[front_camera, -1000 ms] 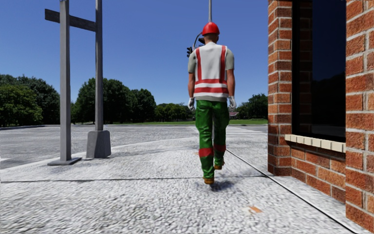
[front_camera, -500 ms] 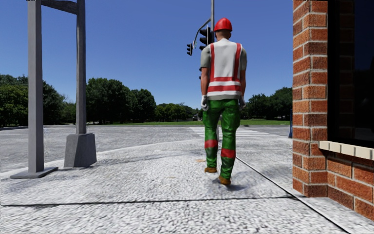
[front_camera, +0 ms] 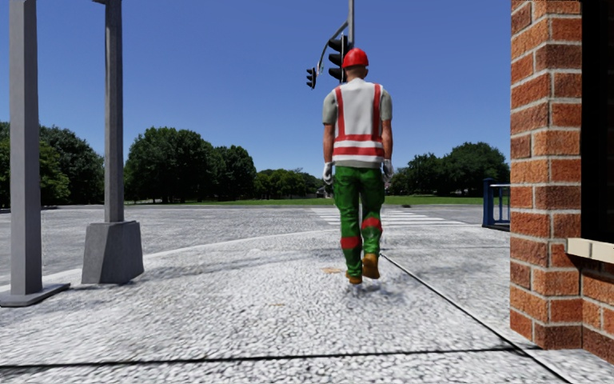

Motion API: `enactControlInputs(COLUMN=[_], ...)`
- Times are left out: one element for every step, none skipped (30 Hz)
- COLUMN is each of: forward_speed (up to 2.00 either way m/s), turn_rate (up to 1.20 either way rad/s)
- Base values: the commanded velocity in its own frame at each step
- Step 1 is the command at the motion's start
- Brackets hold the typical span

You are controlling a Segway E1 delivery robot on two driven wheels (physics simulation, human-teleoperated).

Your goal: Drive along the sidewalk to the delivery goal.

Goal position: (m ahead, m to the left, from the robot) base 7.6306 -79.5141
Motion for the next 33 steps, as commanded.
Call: enactControlInputs(forward_speed=[0.00, 0.00, 0.00, 0.00, 0.00, 0.00, 0.00, 0.00, 0.00, 0.00, 0.00, 0.00, 0.00, 0.00, 0.13, 0.83, 0.83, 0.99, 1.05, 1.06, 1.07, 1.07, 1.07, 1.07, 1.07, 1.07, 1.07, 1.07, 1.07, 1.07, 1.04, 1.02, 1.01], turn_rate=[0.00, 0.00, 0.00, 0.00, 0.00, 0.00, 0.00, 0.00, 0.00, 0.00, 0.00, 0.00, 0.00, 0.00, 0.00, 0.00, 0.00, 0.00, 0.00, 0.00, 0.00, 0.00, 0.00, 0.00, 0.00, 0.00, 0.00, 0.00, 0.00, 0.00, 0.00, 0.00, 0.00])
